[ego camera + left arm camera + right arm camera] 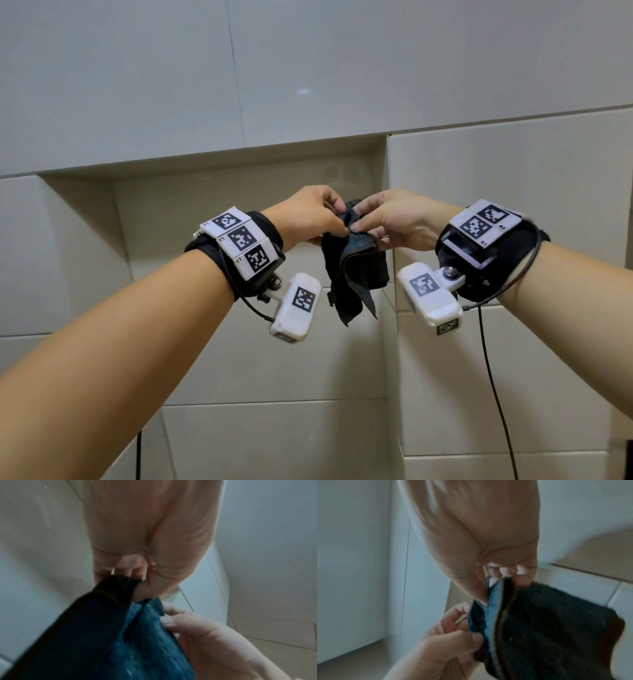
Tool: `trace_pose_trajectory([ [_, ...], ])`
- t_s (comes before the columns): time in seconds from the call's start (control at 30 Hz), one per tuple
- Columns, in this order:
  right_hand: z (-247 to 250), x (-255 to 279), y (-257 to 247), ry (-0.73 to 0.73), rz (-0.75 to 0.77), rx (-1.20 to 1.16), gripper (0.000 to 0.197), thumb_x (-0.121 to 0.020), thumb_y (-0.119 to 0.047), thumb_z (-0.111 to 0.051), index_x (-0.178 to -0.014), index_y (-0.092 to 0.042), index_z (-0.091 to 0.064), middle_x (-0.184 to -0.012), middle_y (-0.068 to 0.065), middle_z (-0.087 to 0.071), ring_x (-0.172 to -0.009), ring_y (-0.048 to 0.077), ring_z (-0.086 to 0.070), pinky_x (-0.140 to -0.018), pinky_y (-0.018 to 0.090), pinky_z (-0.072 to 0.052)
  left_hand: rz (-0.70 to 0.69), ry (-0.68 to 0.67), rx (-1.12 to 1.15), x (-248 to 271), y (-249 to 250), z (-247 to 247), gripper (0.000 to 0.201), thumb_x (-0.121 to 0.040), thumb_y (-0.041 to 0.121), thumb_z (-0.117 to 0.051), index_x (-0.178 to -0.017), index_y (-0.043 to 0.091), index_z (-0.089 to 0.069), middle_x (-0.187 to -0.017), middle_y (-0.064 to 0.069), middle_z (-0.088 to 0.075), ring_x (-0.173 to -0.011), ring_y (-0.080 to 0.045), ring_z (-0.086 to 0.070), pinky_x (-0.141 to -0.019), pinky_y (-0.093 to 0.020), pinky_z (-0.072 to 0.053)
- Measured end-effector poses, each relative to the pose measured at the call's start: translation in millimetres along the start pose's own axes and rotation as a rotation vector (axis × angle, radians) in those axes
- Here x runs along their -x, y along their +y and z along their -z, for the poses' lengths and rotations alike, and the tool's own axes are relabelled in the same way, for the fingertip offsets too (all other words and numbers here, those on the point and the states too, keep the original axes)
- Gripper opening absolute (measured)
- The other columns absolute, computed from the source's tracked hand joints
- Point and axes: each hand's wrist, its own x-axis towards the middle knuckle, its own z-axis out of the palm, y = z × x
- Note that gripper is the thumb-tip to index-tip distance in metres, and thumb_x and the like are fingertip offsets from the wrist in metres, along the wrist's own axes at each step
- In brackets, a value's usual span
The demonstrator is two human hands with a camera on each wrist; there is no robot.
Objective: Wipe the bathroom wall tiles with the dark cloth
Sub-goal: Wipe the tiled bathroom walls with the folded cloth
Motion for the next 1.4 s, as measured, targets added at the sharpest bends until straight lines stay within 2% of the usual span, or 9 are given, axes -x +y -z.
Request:
trace_pose_trajectory([
  [0.17,10.1,3.9,-4.6,-0.004,0.071,0.207,0.023,-0.087,0.006,-0.058,-0.091,-0.014,-0.069,-0.086,0.010,-0.062,-0.070,0.017,-0.054,-0.060,0.027,-0.045,0.042,0.054,-0.129,-4.1,-11.1,6.2,0.035,-0.076,-0.019,-0.050,-0.093,0.012,-0.056,-0.082,-0.006,-0.058,-0.064,-0.016,-0.052,-0.047,-0.021,-0.041],
  [0.3,16.7,9.5,-11.8,-0.036,0.127,0.327,0.028,-0.088,0.009,-0.054,-0.086,-0.013,-0.071,-0.084,0.008,-0.067,-0.073,0.017,-0.062,-0.062,0.027,-0.049,0.151,0.011,-0.302,-6.0,-19.6,12.7,0.044,-0.078,-0.012,-0.054,-0.113,0.015,-0.059,-0.088,-0.008,-0.059,-0.062,-0.018,-0.054,-0.047,-0.021,-0.040],
  [0.4,16.9,10.4,-14.2,-0.057,0.156,0.363,0.029,-0.087,0.011,-0.052,-0.085,-0.011,-0.071,-0.083,0.009,-0.066,-0.069,0.016,-0.061,-0.058,0.025,-0.048,0.221,-0.212,-0.307,-1.0,-28.6,5.9,0.043,-0.085,0.003,-0.065,-0.120,0.027,-0.058,-0.089,-0.003,-0.066,-0.076,-0.018,-0.066,-0.065,-0.029,-0.053],
  [0.47,17.3,11.2,-14.2,-0.068,0.167,0.394,0.029,-0.086,0.012,-0.051,-0.084,-0.010,-0.070,-0.082,0.010,-0.066,-0.068,0.016,-0.062,-0.055,0.023,-0.048,0.206,-0.290,-0.314,1.6,-38.4,-5.9,0.028,-0.091,0.013,-0.067,-0.113,0.030,-0.062,-0.091,0.005,-0.070,-0.088,-0.013,-0.067,-0.083,-0.035,-0.050],
  [0.7,22.0,17.6,-8.8,-0.123,0.146,0.472,0.030,-0.087,0.011,-0.050,-0.082,-0.010,-0.070,-0.075,0.008,-0.066,-0.063,0.016,-0.062,-0.056,0.025,-0.050,0.141,-0.343,-0.117,5.3,-57.8,-45.4,0.007,-0.094,0.025,-0.067,-0.098,0.030,-0.064,-0.098,0.010,-0.066,-0.095,-0.012,-0.060,-0.081,-0.032,-0.043],
  [0.8,26.0,20.0,-8.0,-0.138,0.136,0.465,0.030,-0.087,0.012,-0.048,-0.083,-0.010,-0.068,-0.075,0.008,-0.064,-0.064,0.015,-0.061,-0.059,0.027,-0.049,0.107,-0.334,-0.064,5.2,-54.6,-53.9,0.017,-0.096,0.024,-0.065,-0.111,0.032,-0.064,-0.121,0.005,-0.068,-0.111,-0.017,-0.059,-0.084,-0.034,-0.043],
  [1.0,34.6,24.9,-2.8,-0.104,0.132,0.482,0.030,-0.089,0.012,-0.048,-0.085,-0.011,-0.067,-0.077,0.004,-0.065,-0.067,0.014,-0.060,-0.061,0.026,-0.049,0.096,-0.322,-0.038,8.5,-43.9,-45.6,0.036,-0.075,0.028,-0.068,-0.109,0.020,-0.072,-0.116,-0.005,-0.072,-0.116,-0.029,-0.064,-0.105,-0.050,-0.047],
  [1.17,35.1,22.7,7.5,0.045,0.139,0.631,0.028,-0.090,0.007,-0.056,-0.081,-0.018,-0.065,-0.081,0.000,-0.064,-0.077,0.016,-0.059,-0.067,0.024,-0.048,0.081,-0.381,0.073,12.1,-34.0,-23.6,0.017,-0.094,-0.001,-0.057,-0.103,0.008,-0.069,-0.101,-0.007,-0.069,-0.093,-0.018,-0.065,-0.091,-0.038,-0.049],
  [1.4,20.0,18.2,27.2,0.082,0.186,0.647,0.014,-0.087,0.002,-0.066,-0.095,-0.011,-0.068,-0.082,-0.002,-0.065,-0.083,0.016,-0.062,-0.076,0.025,-0.051,0.172,-0.310,0.295,18.9,-15.9,-13.1,0.017,-0.096,0.005,-0.047,-0.101,0.008,-0.063,-0.092,-0.008,-0.064,-0.079,-0.020,-0.064,-0.072,-0.037,-0.055],
])
